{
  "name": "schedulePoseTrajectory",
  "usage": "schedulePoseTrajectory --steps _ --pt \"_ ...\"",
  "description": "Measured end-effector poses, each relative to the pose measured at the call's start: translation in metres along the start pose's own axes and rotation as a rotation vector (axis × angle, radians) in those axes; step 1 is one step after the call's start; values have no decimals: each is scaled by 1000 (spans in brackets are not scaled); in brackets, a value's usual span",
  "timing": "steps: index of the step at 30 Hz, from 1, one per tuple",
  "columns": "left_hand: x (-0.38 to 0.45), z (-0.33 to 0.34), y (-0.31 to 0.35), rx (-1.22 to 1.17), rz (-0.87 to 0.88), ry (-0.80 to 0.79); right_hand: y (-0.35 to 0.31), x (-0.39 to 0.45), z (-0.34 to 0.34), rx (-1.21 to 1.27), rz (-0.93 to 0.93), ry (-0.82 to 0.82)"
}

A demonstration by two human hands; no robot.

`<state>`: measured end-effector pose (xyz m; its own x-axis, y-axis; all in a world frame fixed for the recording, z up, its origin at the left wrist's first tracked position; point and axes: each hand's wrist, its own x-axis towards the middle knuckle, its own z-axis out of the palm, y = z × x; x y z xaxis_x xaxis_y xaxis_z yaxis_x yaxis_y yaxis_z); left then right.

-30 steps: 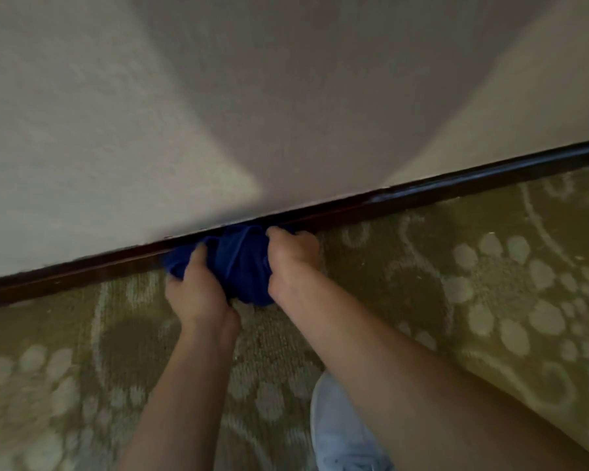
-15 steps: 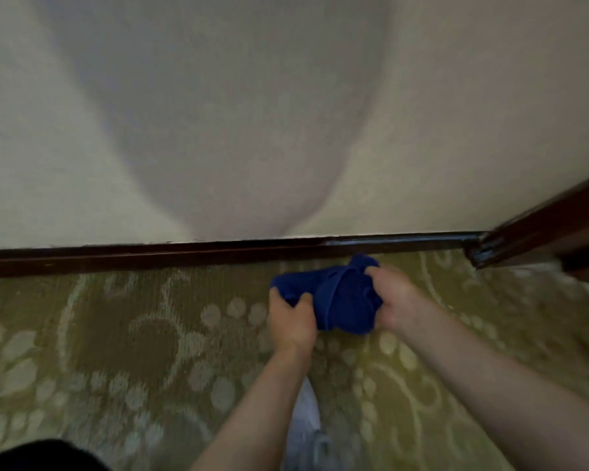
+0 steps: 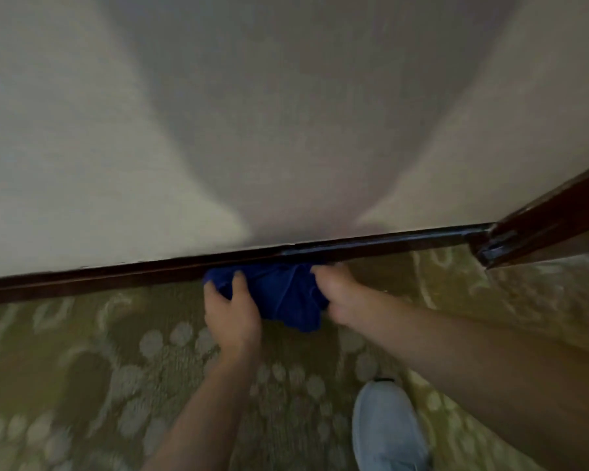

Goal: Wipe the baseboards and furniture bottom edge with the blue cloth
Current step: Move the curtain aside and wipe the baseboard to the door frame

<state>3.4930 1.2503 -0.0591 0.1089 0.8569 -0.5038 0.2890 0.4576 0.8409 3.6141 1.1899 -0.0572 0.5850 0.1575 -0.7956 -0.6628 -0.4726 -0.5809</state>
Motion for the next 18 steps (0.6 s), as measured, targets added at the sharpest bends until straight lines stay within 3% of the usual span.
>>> schedulePoseTrajectory --steps 4,8,11,16,18 --pt "5 51 1 109 155 86 -3 34 -16 324 30 -14" --pt "-19 96 2 326 233 32 -17 35 -58 530 45 105" --pt "-21 102 5 390 242 37 -22 37 -67 556 32 94" --pt "-20 84 -6 289 325 340 -11 24 -37 503 86 19" --pt "-25 95 -11 259 334 358 -13 27 -42 489 84 27"
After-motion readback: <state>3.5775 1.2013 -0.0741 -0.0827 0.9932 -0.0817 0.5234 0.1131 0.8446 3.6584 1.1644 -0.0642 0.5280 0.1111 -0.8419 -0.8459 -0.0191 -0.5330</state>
